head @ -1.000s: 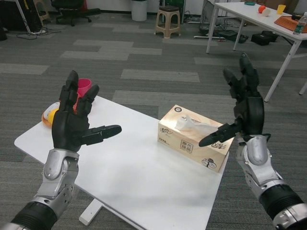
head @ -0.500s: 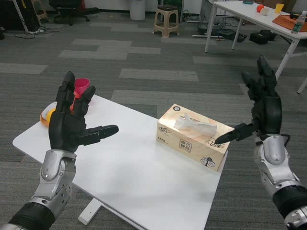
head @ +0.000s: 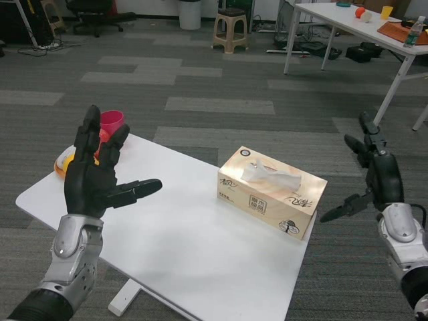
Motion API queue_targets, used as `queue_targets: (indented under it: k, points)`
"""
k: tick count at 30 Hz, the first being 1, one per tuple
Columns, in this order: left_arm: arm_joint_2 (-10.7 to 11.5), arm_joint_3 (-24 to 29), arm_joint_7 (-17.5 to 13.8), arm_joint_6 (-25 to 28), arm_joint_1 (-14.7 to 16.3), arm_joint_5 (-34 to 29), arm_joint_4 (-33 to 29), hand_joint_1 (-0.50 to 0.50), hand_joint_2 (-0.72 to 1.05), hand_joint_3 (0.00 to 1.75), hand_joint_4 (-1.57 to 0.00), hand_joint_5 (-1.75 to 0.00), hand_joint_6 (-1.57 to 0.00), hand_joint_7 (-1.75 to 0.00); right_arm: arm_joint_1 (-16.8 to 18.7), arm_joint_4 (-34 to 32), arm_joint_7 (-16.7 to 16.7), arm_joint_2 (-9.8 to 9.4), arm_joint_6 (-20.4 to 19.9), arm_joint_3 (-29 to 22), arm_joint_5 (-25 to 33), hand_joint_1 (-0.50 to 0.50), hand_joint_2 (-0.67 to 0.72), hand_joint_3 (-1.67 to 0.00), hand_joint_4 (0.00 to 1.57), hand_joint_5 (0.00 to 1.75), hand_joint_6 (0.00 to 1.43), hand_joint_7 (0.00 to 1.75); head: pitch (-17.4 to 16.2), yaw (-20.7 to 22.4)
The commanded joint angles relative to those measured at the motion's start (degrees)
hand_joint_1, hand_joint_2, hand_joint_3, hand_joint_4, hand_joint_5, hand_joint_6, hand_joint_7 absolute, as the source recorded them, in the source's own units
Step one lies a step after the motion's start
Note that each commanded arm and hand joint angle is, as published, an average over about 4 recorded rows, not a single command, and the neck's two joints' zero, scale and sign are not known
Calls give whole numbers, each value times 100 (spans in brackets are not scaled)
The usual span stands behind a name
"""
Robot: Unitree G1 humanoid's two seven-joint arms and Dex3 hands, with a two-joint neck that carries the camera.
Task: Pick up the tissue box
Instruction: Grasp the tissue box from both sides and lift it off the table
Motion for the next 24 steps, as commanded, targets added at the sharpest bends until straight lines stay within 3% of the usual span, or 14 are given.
queue_targets:
  k: [1,12,20,24]
  points:
    - [12,-4,8,-53,46,-10,17,50,43,0,0,-62,0,0,-126,210,104,-118,66,179,33,-38,34,-8,20,44,0,10,44,-12]
    - [-28,-81,8,-101,63,-8,1,50,43,0,0,-62,0,0,-882,1370,387,-276,160,1229,33,-39,34,-8,29,58,0,14,296,-69]
    - [-59,-89,8,-104,63,-6,12,50,43,0,0,-62,0,0,-1275,1889,420,-355,209,1488,26,-42,38,-8,31,58,0,14,341,-111]
    - [-65,-89,8,-104,63,1,26,50,43,0,0,-62,0,0,-1387,2054,420,-362,222,1554,26,-38,41,-8,34,58,0,14,343,-207]
